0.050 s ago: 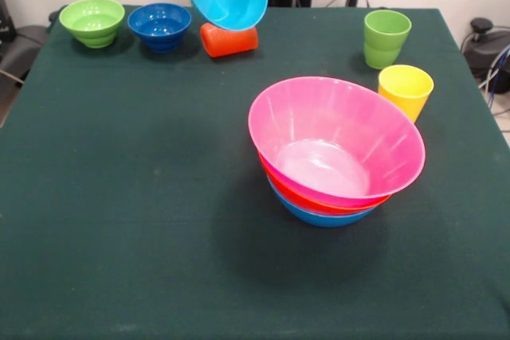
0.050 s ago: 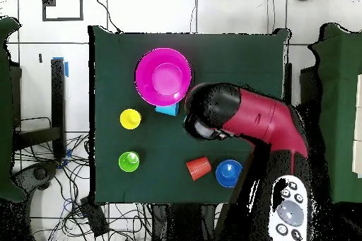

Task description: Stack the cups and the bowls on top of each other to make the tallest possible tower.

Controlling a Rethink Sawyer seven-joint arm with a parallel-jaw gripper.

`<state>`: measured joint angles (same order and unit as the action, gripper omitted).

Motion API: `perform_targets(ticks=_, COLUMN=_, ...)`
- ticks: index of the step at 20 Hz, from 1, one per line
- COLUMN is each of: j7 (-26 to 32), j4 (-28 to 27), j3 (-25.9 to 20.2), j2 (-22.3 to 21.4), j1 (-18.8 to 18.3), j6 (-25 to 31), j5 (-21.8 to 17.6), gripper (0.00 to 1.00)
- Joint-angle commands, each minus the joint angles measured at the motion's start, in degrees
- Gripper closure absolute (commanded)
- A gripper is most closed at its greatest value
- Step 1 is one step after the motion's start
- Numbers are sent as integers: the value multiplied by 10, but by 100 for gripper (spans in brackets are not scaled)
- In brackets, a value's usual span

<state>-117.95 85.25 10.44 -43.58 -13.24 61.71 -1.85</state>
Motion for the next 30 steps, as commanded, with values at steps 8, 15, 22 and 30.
perform_targets(ticks=8, j7=-99, j4=-219, j3=-24, j2=101, j1=60, j6=161, j5=-22, gripper=100)
perform_targets(ticks=15, j7=-205, j4=-372, j3=10, j2=192, j1=102, j6=263, j5=-3, gripper=100)
perform_targets(ticks=22, j7=-260, j4=-499, j3=34, j2=268, j1=114, j6=347, j5=12, gripper=100)
perform_targets(ticks=30, j7=-310, j4=-598, j3=46, j2=327, j1=120, j6=399, j5=27, gripper=100)
